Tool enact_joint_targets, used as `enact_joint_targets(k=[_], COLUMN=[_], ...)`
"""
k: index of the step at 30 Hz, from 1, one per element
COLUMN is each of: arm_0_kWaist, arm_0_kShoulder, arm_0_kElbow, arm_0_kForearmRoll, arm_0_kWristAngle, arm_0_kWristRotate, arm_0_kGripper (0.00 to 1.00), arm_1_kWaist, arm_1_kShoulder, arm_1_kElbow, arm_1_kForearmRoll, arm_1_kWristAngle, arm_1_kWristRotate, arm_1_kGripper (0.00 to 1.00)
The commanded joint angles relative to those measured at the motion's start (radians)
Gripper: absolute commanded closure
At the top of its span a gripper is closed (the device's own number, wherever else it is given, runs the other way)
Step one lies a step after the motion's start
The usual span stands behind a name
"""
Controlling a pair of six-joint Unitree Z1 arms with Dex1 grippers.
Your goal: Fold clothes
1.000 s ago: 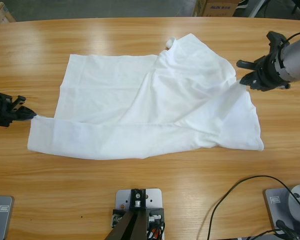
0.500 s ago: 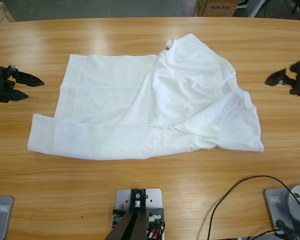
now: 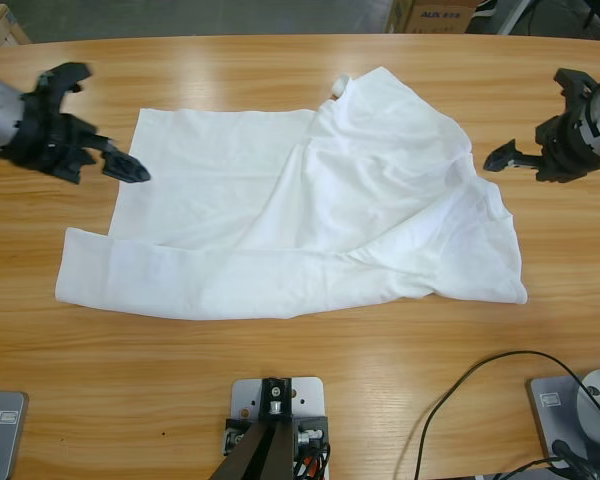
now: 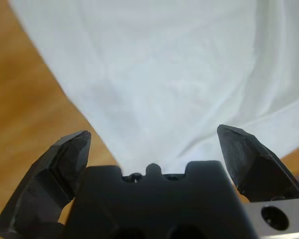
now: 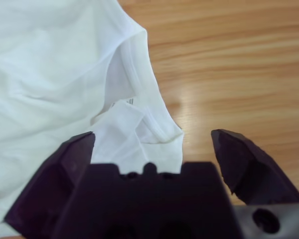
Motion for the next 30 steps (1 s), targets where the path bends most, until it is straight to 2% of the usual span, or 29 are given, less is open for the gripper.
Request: enact_joint_targets(k=[1,6,9,12,13,16,27,30], arm_0_kWaist=[-0.018,-0.018,-0.020,-0.020,-0.020,-0.018,-0.001,0.009], arm_0_kShoulder=[0.271,0.353,0.394,0.416,0.422,0.442,0.503,0.511], arm_0_kElbow=[-0.152,-0.268,-0.307,-0.313,-0.312,-0.312,-0.333,-0.349], arm_0_kForearmRoll=[0.030,0.043,0.043,0.043,0.048,0.071,0.087,0.088], arm_0_kWristAngle=[0.056,0.099,0.099,0.101,0.102,0.127,0.200,0.202], arm_0_kWristRotate=[0.125,0.115,0.155,0.157,0.157,0.156,0.128,0.124], arm_0_kGripper=[0.018,0.018,0.013,0.013,0.013,0.018,0.018,0.018], arm_1_kWaist=[-0.003,0.012,0.012,0.002,0.002,-0.001,-0.029,-0.034], arm_1_kShoulder=[0.146,0.188,0.253,0.322,0.343,0.383,0.473,0.488], arm_1_kElbow=[-0.071,-0.203,-0.255,-0.281,-0.295,-0.330,-0.344,-0.345], arm_1_kForearmRoll=[-0.011,-0.035,-0.062,-0.098,-0.100,-0.098,-0.060,-0.059], arm_1_kWristAngle=[0.002,0.017,0.104,0.206,0.212,0.203,0.235,0.217], arm_1_kWristRotate=[-0.074,-0.319,-0.484,-0.589,-0.613,-0.628,-0.636,-0.636], arm_1_kGripper=[0.045,0.061,0.087,0.096,0.130,0.155,0.151,0.151])
